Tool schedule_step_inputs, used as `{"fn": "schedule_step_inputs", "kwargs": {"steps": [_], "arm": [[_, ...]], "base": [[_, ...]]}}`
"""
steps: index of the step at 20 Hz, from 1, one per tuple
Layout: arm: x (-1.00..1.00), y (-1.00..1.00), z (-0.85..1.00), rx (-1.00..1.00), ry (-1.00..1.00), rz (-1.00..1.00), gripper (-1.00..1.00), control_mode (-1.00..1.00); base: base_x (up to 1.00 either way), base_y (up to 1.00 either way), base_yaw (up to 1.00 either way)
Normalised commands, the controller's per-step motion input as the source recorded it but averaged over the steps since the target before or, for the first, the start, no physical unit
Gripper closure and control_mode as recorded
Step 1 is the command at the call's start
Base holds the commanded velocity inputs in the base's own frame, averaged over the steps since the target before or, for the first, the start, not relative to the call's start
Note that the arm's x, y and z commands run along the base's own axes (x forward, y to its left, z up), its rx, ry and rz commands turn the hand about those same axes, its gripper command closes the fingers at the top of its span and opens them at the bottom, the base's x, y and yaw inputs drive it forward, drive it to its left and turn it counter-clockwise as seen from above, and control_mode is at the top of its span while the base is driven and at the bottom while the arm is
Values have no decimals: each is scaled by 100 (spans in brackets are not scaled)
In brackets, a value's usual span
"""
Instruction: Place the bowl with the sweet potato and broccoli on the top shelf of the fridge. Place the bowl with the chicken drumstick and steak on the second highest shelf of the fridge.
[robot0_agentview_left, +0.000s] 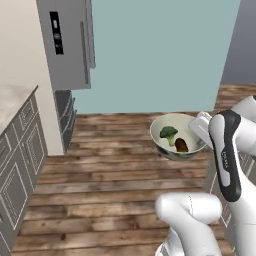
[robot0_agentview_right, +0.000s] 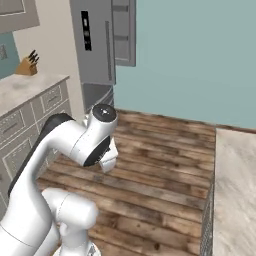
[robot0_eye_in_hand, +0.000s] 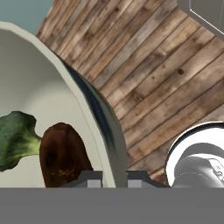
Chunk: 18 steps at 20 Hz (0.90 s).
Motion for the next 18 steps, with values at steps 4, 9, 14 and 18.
{"fn": "schedule_step_inputs", "kwargs": {"steps": [4,9,14,18], "arm": [[0,0,0,0,0,0,100,100],[0,0,0,0,0,0,100,100],[0,0,0,0,0,0,100,100],[0,0,0,0,0,0,100,100]], "base": [[100,-8,-4],[100,-11,-1],[100,-12,0],[100,-12,0]]}}
